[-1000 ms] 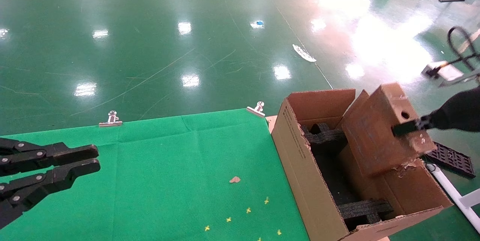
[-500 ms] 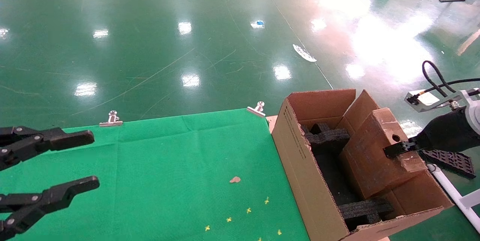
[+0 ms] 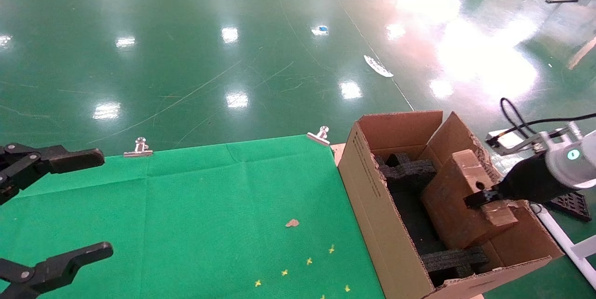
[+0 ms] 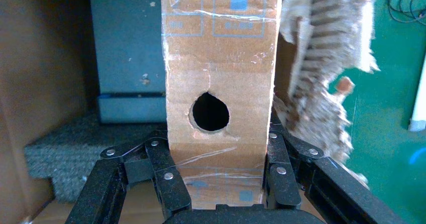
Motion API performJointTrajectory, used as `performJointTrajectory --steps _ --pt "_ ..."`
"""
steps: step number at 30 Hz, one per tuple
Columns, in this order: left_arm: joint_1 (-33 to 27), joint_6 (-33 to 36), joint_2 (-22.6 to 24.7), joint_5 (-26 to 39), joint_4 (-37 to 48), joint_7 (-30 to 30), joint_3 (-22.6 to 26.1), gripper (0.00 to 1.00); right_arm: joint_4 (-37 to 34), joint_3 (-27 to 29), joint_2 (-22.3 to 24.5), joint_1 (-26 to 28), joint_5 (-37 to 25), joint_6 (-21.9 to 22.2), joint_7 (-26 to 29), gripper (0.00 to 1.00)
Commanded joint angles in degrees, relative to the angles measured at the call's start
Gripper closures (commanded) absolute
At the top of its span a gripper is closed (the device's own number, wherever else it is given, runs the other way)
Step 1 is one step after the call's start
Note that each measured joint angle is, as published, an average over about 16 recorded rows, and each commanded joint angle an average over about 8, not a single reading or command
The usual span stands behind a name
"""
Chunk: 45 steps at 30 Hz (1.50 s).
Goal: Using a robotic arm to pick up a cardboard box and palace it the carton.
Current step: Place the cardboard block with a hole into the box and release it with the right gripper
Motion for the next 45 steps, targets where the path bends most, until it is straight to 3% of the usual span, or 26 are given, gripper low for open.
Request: performJointTrajectory --steps 1,10,18,19,26,27,45 --pt "0.0 0.0 0.0 0.0 0.0 0.0 0.01 0.0 -0.1 -0.07 -0.47 -1.5 0.41 1.24 0.17 1.0" --pt "-0.01 -0.02 -0.01 -0.02 0.0 0.02 0.04 0.0 -1.58 0.72 -2.54 -10.35 3.77 10.7 -1.01 1.0" --pt "-0.01 -0.03 -0.03 -0.04 0.0 0.03 0.06 0.0 -3.84 1.65 -4.6 -15.81 6.4 15.31 -3.7 1.0" --pt "-0.01 -0.03 -0.03 -0.04 0.0 0.03 0.07 0.0 -4.27 1.76 -4.8 -16.21 6.64 15.56 -4.1 0.95" --pt "-0.02 -0.04 -0.04 -0.06 0.0 0.04 0.09 0.0 -7.48 2.4 -5.77 -17.13 7.99 14.47 -6.84 0.08" --pt "-0.02 -0.04 -0.04 -0.06 0.0 0.05 0.09 0.0 -7.95 2.46 -5.88 -17.11 8.1 14.16 -7.23 0.0" --pt "-0.03 -0.06 -0.06 -0.1 0.0 0.07 0.15 0.0 -13.51 3.3 -8.28 -15.86 8.96 11.35 -11.54 0.0"
